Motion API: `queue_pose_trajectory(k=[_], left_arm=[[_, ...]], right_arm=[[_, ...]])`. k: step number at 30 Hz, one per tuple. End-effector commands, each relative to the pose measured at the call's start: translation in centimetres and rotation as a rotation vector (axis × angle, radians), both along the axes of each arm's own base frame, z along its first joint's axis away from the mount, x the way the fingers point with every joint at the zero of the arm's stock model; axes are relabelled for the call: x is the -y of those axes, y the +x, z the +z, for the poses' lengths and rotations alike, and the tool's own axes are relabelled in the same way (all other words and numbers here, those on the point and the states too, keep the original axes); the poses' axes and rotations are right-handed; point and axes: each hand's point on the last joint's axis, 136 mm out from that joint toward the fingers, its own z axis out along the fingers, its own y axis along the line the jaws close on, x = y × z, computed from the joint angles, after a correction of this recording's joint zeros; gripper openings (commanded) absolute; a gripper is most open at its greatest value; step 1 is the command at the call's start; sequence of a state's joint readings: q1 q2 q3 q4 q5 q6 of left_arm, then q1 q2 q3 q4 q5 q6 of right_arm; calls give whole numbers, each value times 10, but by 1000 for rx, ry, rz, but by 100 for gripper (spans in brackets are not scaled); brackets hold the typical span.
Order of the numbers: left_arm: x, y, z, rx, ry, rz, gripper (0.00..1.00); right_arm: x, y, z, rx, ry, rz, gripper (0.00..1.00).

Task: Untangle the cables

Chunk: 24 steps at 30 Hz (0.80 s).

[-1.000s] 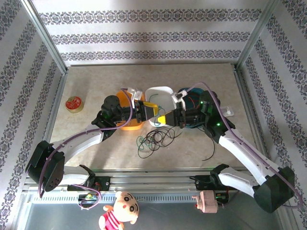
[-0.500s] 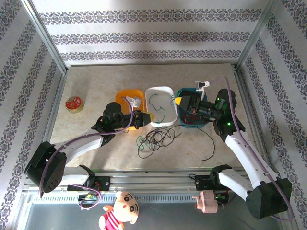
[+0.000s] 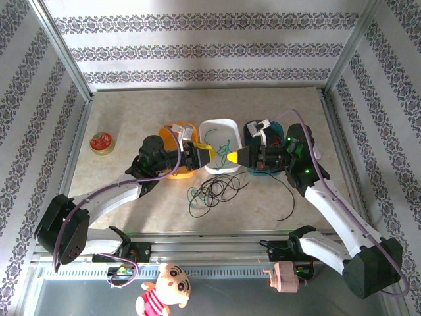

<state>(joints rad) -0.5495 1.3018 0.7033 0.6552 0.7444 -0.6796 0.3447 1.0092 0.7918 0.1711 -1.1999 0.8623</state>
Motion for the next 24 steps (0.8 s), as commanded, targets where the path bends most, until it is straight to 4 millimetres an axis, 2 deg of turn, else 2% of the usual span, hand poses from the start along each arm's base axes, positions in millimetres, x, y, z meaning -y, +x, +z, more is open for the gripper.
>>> queue_pose_trajectory(k=[1,12,15,18,24], left_arm=[[5,-8,37,78,-76,-74,52],[10,-4,19,35,-27,-92,51],[10,-3,16,34,-12,-88,45],[10,-5,14,32,-4,-92,33],[9,-7,11,23,-1,-97,33]], right_arm=[[-1,-12,3,35,12,72,0],[-14,-12,6,55,9,103,0],[-15,-13,8,60,10,104,0],[-14,-12,9,64,11,93,0],[-14,-8,6,61,5,66,0]])
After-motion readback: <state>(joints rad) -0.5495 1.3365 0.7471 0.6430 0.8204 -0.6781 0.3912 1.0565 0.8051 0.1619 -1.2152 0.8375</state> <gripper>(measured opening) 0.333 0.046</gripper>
